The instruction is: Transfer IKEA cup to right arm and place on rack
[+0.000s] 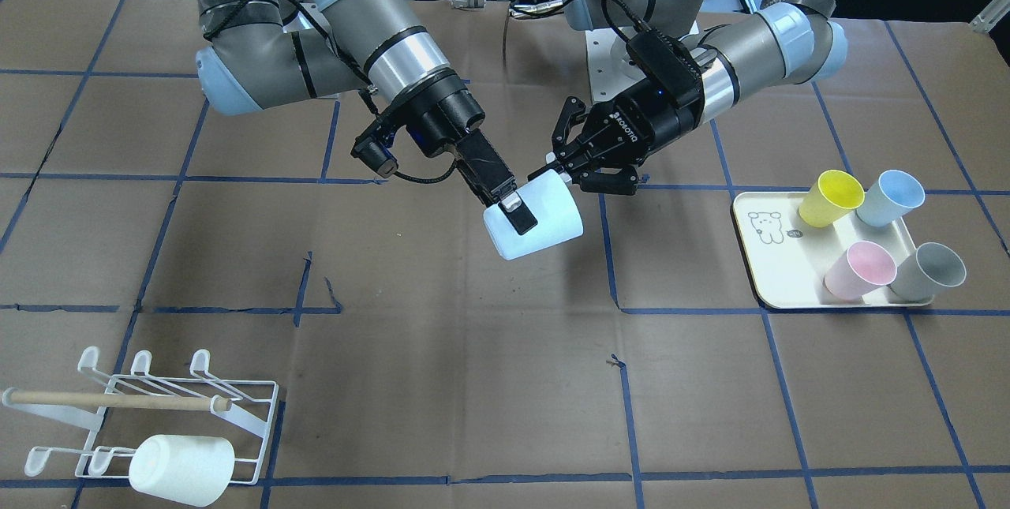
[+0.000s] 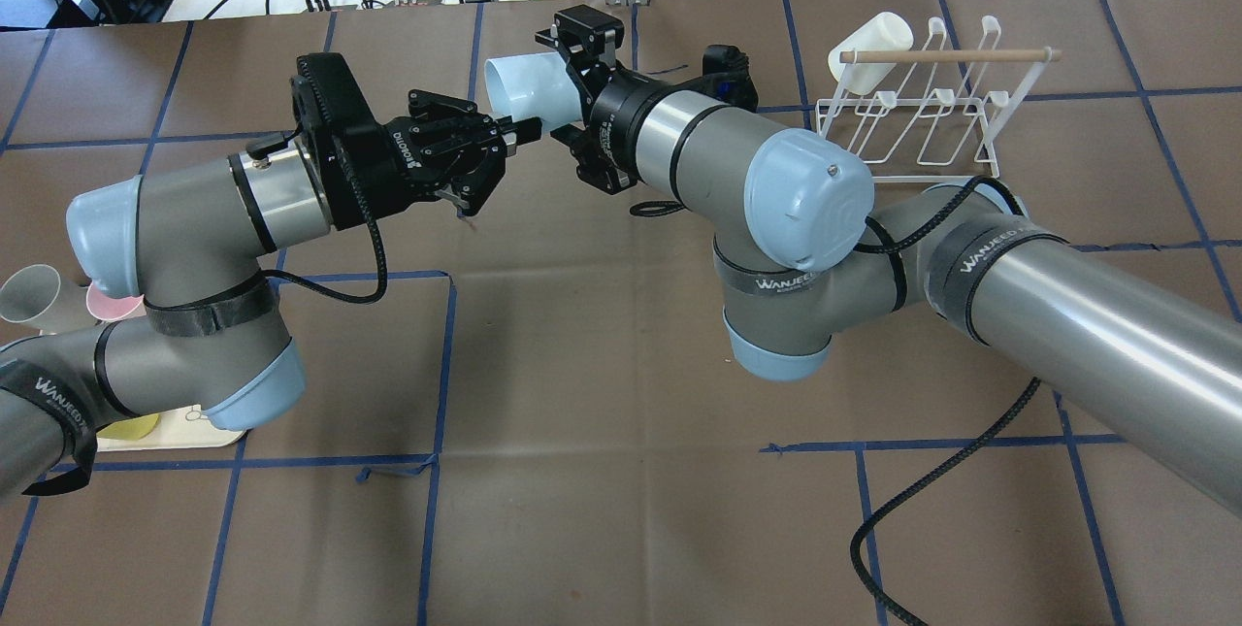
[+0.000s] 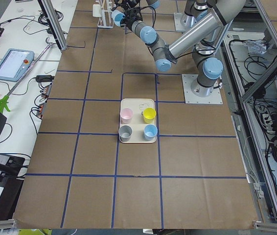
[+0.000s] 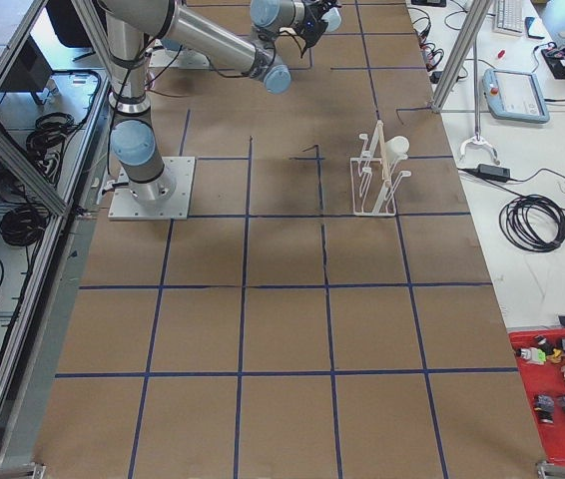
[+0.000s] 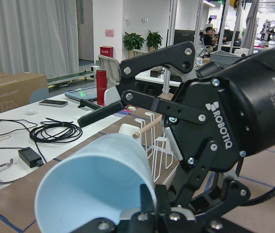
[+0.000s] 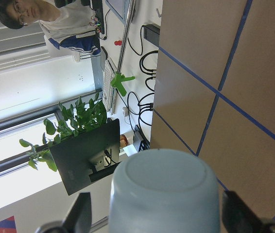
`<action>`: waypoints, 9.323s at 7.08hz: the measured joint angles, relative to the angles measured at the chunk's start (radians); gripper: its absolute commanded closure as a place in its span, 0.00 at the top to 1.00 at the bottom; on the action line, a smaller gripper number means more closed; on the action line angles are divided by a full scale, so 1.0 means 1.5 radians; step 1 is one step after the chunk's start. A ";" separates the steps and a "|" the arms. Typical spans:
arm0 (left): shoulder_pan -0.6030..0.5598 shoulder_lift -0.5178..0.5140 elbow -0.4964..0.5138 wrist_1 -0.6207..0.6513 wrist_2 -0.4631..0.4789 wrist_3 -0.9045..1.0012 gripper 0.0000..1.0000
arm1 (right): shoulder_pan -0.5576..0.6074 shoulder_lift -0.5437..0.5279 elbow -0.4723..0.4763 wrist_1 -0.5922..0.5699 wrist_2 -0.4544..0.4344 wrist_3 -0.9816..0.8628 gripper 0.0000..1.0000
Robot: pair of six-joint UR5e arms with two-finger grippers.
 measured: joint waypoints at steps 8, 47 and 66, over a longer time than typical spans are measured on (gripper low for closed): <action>0.000 0.005 0.003 -0.001 0.002 -0.012 0.90 | 0.000 0.000 0.001 0.002 0.009 -0.003 0.30; -0.096 0.063 0.434 -1.025 0.798 -0.421 0.99 | -0.453 0.191 -0.093 -0.054 -0.049 -1.272 1.00; -0.097 0.067 0.431 -1.049 0.790 -0.417 1.00 | -0.180 -0.254 -0.214 1.135 -0.235 -1.058 1.00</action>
